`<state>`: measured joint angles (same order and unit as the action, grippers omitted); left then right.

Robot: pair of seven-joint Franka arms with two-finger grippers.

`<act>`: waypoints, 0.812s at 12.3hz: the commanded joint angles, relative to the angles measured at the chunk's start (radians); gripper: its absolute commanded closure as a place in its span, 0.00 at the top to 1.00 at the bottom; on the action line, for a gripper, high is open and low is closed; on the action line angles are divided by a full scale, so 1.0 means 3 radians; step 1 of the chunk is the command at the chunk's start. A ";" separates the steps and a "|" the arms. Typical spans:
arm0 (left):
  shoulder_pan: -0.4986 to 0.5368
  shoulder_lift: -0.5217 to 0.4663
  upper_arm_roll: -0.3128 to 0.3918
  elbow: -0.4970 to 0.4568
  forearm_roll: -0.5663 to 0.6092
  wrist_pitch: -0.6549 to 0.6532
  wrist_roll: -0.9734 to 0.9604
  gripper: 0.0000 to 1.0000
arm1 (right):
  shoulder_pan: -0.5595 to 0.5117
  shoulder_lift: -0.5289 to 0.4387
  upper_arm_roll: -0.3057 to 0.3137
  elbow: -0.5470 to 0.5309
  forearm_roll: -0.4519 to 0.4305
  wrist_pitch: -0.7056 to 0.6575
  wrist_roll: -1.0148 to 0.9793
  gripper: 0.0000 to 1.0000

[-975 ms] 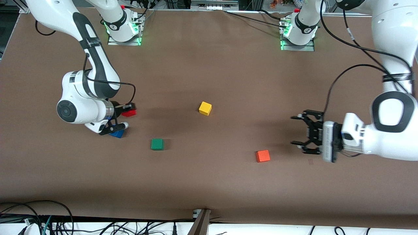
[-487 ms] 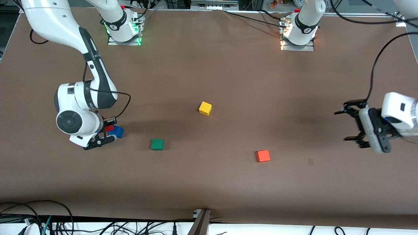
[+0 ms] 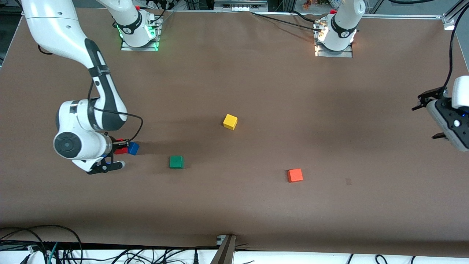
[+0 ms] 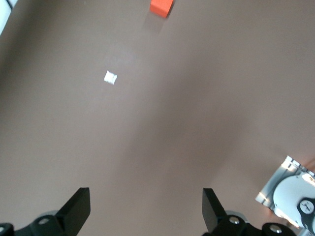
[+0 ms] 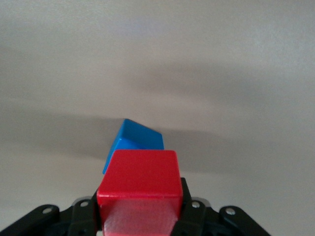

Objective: Pass red block to right arm, stack on blue
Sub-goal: 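Carry the red cube over the blue cube with the right gripper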

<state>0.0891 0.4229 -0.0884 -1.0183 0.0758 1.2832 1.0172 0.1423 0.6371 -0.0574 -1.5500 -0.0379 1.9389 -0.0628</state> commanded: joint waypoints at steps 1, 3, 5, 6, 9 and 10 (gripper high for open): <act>-0.0046 -0.0111 0.0013 -0.0062 0.0105 -0.0074 -0.0276 1.00 | -0.0070 0.0060 0.0038 0.0048 0.0141 0.0015 0.0030 0.12; -0.0041 -0.0213 0.0019 -0.0057 0.0105 -0.0115 -0.0470 1.00 | -0.0070 0.0060 0.0038 0.0043 0.0290 0.0016 0.0035 0.12; -0.0046 -0.0305 -0.0012 -0.0062 0.0085 -0.0222 -0.0603 1.00 | -0.0040 0.0060 0.0038 -0.0038 0.0290 0.0087 0.0066 0.12; -0.0041 -0.0396 -0.0027 -0.0077 -0.0042 -0.0268 -0.0665 1.00 | -0.0040 0.0060 0.0038 -0.0094 0.0290 0.0143 0.0061 0.12; -0.0041 -0.0438 -0.0043 -0.0078 -0.0125 -0.0350 -0.0941 1.00 | -0.0040 0.0106 0.0038 -0.0161 0.0285 0.0307 0.0066 0.38; -0.0041 -0.0438 -0.0043 -0.0078 -0.0125 -0.0391 -0.1038 1.00 | -0.0055 0.0101 0.0038 -0.0151 0.0285 0.0287 0.0066 0.99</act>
<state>0.0746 0.3069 -0.0985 -1.0198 0.0557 1.1853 0.7578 0.1337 0.6656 -0.0513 -1.5811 0.0352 2.0055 -0.0501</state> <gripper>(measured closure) 0.000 0.445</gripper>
